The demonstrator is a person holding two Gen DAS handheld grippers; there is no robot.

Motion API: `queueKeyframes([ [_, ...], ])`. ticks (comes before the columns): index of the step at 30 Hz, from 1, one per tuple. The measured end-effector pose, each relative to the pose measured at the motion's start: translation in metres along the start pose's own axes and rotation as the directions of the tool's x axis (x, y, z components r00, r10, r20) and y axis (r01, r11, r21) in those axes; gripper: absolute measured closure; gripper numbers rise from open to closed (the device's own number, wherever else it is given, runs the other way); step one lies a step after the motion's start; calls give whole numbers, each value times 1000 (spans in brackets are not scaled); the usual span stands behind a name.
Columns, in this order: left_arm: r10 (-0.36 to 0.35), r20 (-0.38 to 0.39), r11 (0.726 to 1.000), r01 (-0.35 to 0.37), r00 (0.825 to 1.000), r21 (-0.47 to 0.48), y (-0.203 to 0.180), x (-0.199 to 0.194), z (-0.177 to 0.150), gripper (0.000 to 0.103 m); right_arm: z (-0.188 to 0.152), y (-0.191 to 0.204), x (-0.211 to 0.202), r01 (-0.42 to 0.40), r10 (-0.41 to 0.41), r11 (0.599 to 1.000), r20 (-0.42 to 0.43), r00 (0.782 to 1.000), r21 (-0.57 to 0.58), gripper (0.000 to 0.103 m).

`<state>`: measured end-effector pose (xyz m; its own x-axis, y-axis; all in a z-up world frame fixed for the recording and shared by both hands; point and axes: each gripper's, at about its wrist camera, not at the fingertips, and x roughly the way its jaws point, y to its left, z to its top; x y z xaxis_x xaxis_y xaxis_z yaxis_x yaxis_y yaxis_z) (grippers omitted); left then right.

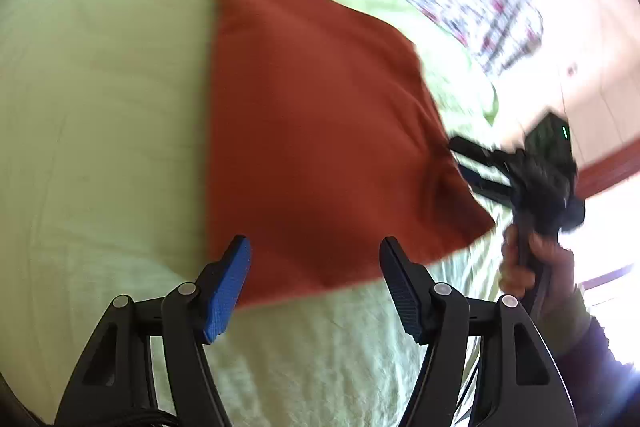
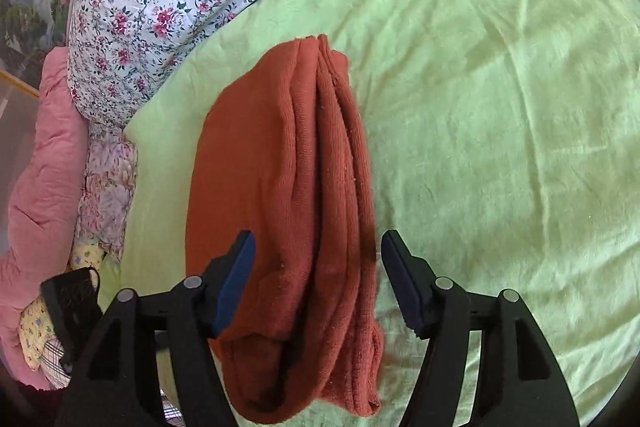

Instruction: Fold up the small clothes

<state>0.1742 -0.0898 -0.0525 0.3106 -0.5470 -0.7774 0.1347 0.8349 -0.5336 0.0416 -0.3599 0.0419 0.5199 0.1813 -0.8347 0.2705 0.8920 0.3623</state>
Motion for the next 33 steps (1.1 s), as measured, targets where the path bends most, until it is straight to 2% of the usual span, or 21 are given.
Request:
queueKeyframes([
  [3,2,11,999,-2,1000,-44,15,-1,8,34,0,-2,1,-2,2,1000,-2,1000,8,37],
  [6,-9,2,997,9,1000,-73,25,0,15,25,2,-3,3,-18,18,1000,-3,1000,14,37],
  [11,-42,-19,990,39,999,-138,28,24,39,24,3,0,12,-29,29,1000,-24,999,2,36],
  [14,-29,-27,989,25,999,-143,25,43,54,23,5,0,21,-31,31,999,-43,999,-6,36],
  [19,-64,2,982,63,998,-180,34,60,72,24,13,-5,34,-57,57,998,-54,997,-13,36],
  [21,-79,6,976,78,997,-203,37,66,76,27,18,-4,40,-69,67,998,-62,996,-16,40],
  [23,-82,14,975,83,997,-204,39,68,76,32,21,-4,46,-84,84,996,-78,993,-7,51],
  [25,-82,18,978,84,997,-191,39,70,77,45,21,-6,53,-98,99,995,-99,990,9,62],
  [26,-87,20,979,89,996,-181,38,70,77,57,21,-6,55,-105,106,994,-101,989,16,66],
  [28,-128,38,978,133,991,-160,36,64,77,73,18,-6,54,-105,107,994,-89,990,27,72],
  [33,-174,115,978,185,978,-99,31,25,72,77,13,11,42,-130,133,990,-53,990,47,79],
])
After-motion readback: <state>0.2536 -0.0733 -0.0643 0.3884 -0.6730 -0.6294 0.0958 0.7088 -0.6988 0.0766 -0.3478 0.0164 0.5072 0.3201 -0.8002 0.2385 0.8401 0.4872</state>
